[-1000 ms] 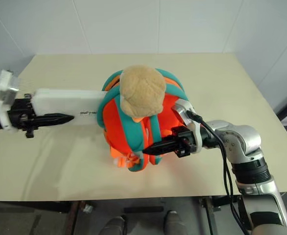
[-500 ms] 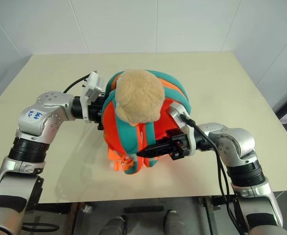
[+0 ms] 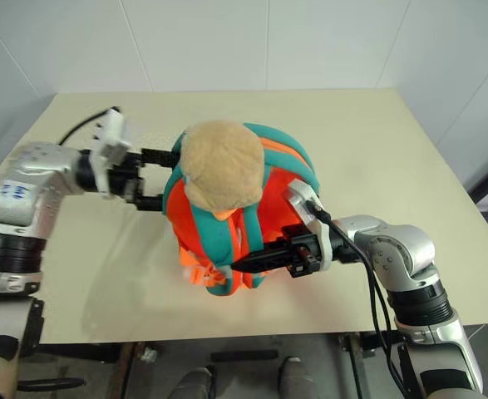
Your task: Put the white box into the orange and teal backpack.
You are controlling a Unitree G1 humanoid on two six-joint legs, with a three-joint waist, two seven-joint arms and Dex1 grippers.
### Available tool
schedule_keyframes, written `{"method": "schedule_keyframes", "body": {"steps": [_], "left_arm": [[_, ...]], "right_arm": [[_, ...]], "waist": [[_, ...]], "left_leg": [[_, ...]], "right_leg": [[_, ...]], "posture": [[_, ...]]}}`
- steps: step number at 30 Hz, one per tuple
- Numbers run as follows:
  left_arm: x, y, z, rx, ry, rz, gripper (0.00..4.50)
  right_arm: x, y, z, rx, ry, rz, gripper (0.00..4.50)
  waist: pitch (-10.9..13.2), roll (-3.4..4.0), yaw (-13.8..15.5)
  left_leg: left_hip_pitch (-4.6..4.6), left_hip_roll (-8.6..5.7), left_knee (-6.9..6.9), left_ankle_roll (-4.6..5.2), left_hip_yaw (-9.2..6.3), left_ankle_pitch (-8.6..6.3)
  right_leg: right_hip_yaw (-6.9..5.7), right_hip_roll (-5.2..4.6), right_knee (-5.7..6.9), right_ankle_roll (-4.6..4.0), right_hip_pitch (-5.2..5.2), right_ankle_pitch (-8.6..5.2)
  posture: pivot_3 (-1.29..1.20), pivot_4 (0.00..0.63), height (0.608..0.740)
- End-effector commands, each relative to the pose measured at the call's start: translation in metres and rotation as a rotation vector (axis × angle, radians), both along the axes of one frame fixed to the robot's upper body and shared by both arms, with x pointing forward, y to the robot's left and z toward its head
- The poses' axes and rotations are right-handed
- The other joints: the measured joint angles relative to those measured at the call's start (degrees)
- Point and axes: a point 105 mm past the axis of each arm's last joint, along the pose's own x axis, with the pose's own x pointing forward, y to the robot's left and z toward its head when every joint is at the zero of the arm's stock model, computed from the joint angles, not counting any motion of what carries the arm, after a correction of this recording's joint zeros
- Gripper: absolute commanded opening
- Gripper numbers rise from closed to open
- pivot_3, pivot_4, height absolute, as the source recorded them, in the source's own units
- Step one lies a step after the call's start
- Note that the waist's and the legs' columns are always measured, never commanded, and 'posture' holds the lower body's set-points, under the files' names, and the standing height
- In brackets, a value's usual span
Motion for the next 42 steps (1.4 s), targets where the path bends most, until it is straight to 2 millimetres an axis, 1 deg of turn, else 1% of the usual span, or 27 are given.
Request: {"method": "schedule_keyframes", "body": {"steps": [1,4,6,10,16,20,27,34,36,40,42], "left_arm": [[-0.022,0.01,0.023,-0.006,-0.037,-0.041,4.49],[-0.033,0.012,0.038,-0.05,-0.057,-0.057,4.49],[-0.038,0.006,0.046,-0.087,-0.082,-0.078,4.49],[-0.048,-0.017,0.053,-0.131,-0.115,-0.151,4.49],[-0.054,-0.055,0.062,-0.174,-0.181,-0.269,4.49],[-0.058,-0.069,0.067,-0.203,-0.204,-0.325,4.49],[-0.066,-0.082,0.071,-0.22,-0.211,-0.404,4.49],[-0.072,-0.084,0.074,-0.219,-0.177,-0.444,4.49],[-0.071,-0.084,0.074,-0.199,-0.183,-0.437,4.49],[-0.064,-0.092,0.06,-0.103,-0.204,-0.433,4.49],[-0.062,-0.099,0.062,-0.112,-0.221,-0.449,4.49]], "right_arm": [[0.002,-0.004,0.007,0.02,-0.038,-0.005,0.0],[0.006,-0.004,0.004,0.014,-0.035,-0.011,0.0],[0.009,-0.002,0.003,0.013,-0.036,-0.011,0.0],[0.014,-0.001,0.003,0.01,-0.042,-0.011,0.0],[0.019,0.0,0.003,0.004,-0.054,-0.006,0.0],[0.02,0.001,0.002,0.001,-0.059,-0.005,0.0],[0.019,0.001,0.0,-0.002,-0.058,-0.006,0.0],[0.02,0.002,-0.001,0.001,-0.059,-0.01,0.0],[0.02,0.003,-0.001,0.002,-0.061,-0.011,0.0],[0.022,0.004,-0.001,0.006,-0.064,-0.012,0.0],[0.022,0.004,-0.001,0.008,-0.066,-0.012,0.0]], "waist": [[0.0,0.0,0.1],[0.0,0.0,0.4],[0.0,-0.01,0.5],[0.0,-0.01,0.5],[0.0,0.0,0.4],[0.0,0.0,0.2],[0.0,-0.01,0.4],[0.0,-0.01,0.3],[0.0,-0.01,0.4],[0.0,-0.01,0.4],[0.0,-0.01,0.4]], "left_leg": [[0.0,0.0,0.0,0.0,0.0,0.0],[0.0,0.0,0.0,0.01,0.0,0.0],[0.0,0.0,0.01,0.01,-0.02,0.0],[0.01,-0.01,0.04,0.01,-0.04,0.02],[0.02,-0.01,0.06,-0.01,-0.04,0.04],[0.03,-0.01,0.05,-0.02,-0.04,0.04],[0.03,-0.01,0.06,-0.02,-0.04,0.04],[0.03,-0.01,0.06,-0.02,-0.04,0.04],[0.03,-0.02,0.06,-0.02,-0.04,0.04],[0.03,-0.02,0.06,-0.03,-0.04,0.04],[0.03,-0.02,0.06,-0.03,-0.04,0.05]], "right_leg": [[0.0,-0.01,0.0,0.0,0.01,0.0],[0.0,-0.01,0.0,0.0,0.02,0.0],[-0.01,0.0,0.02,0.0,0.04,0.0],[0.0,0.0,0.04,0.01,0.07,0.0],[0.0,0.01,0.06,0.01,0.07,0.01],[0.0,0.01,0.06,0.01,0.06,0.01],[0.0,0.0,0.06,0.02,0.06,0.01],[0.0,0.0,0.06,0.02,0.06,0.01],[0.0,0.0,0.06,0.02,0.06,0.01],[0.0,0.0,0.05,0.02,0.07,0.01],[0.0,0.01,0.05,0.01,0.07,0.01]], "posture": [[0.0,0.15,0.74],[0.0,0.15,0.74],[0.0,0.15,0.74],[0.0,0.15,0.74],[0.0,0.15,0.74],[0.0,0.15,0.74],[0.0,0.15,0.74],[0.0,0.15,0.74],[0.0,0.15,0.74],[0.0,0.15,0.74],[0.0,0.15,0.74]]}}
